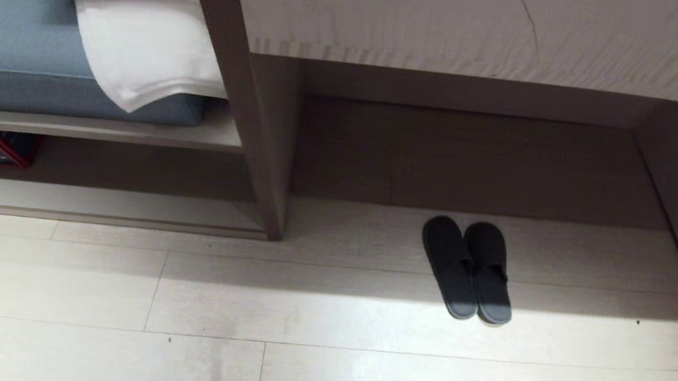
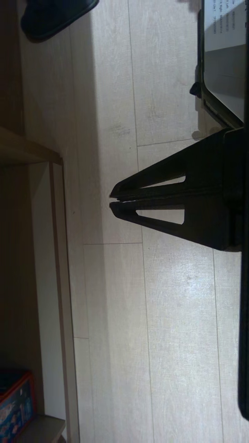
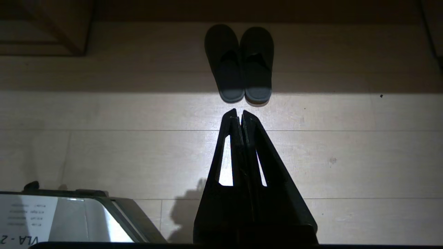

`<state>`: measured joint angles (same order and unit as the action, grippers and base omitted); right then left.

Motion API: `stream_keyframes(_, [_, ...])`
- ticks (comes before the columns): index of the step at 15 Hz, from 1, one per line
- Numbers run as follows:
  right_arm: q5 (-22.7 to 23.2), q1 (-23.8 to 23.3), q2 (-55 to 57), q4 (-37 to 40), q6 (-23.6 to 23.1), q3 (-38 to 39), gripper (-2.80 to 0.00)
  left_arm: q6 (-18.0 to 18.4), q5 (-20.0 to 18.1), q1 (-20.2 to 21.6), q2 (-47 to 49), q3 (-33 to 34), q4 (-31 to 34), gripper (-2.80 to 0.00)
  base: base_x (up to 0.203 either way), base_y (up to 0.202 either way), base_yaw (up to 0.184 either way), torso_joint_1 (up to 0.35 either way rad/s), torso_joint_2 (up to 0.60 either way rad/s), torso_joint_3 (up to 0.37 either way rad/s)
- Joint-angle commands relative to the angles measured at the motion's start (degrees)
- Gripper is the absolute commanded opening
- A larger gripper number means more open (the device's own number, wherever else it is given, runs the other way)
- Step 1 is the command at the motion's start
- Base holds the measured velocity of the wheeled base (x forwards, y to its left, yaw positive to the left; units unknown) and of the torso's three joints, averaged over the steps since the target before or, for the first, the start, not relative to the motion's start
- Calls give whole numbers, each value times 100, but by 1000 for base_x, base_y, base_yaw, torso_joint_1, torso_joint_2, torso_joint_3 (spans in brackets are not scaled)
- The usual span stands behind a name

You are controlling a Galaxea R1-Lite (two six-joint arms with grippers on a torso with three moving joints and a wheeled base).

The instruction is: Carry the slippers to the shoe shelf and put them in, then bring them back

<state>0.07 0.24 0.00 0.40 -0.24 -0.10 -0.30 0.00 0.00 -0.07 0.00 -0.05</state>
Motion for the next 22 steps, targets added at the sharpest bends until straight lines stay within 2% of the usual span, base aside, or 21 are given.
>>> stream_keyframes(1, [1,2,9,-4,-2,1,-280,-5,0,0,-1,0,-4,-280,0,0,0,2,0,200])
stream_keyframes(22, [1,2,9,-5,-2,1,-280,-5,0,0,-1,0,-4,-280,0,0,0,3,3,203])
